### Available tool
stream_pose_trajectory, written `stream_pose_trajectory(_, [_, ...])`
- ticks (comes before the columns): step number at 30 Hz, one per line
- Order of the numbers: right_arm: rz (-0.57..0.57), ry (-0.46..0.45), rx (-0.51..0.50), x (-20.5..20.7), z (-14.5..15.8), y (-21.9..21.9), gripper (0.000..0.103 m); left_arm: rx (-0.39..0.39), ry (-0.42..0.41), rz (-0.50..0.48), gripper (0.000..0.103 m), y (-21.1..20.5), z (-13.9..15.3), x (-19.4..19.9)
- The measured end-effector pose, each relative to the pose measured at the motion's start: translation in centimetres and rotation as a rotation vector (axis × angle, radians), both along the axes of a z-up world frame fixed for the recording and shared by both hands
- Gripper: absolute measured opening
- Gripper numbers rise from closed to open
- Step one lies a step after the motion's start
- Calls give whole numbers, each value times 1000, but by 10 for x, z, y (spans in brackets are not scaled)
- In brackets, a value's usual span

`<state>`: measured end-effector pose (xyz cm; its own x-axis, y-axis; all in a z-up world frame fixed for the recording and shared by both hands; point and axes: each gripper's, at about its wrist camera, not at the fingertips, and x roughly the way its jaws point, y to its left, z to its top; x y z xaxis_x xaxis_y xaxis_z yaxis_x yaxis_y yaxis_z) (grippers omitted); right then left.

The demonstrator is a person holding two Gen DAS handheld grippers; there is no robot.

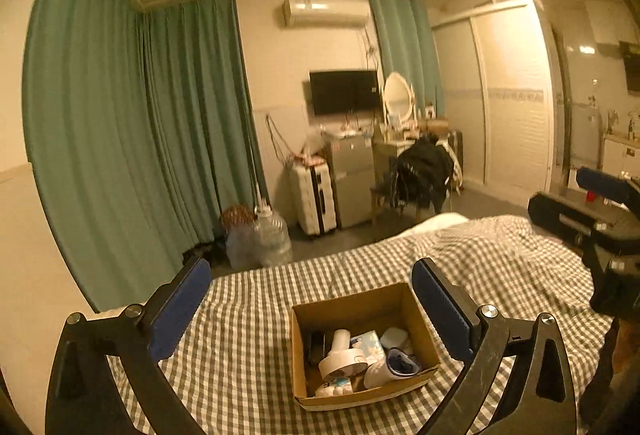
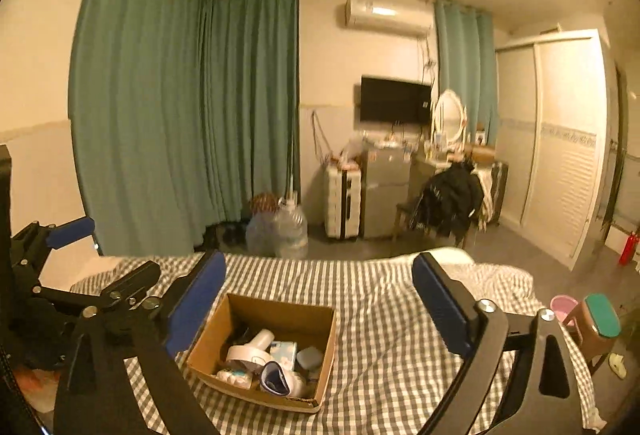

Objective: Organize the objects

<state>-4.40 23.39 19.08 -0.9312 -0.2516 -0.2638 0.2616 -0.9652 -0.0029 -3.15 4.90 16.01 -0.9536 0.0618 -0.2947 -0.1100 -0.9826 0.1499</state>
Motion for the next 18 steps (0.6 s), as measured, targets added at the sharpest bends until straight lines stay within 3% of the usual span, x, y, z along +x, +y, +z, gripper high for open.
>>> stream_pose_trajectory(4, [8,31,1,29,-11,8,101,-2,49,-6,103,-2,-10,28])
stream_pose_trajectory(9, [-41,60,4,44,-51,5,102,-2,51,-9,103,-1,-35,49])
stream_pose_trajectory(13, [-44,73,15,43,-82,-2,102,-14,80,102,103,-5,-67,57])
stream_pose_trajectory(15, [-41,67,30,36,-96,-4,102,16,88,174,103,-15,-91,57])
stream_pose_trajectory(18, [-68,42,53,29,-121,-7,102,74,22,198,103,-30,-122,43])
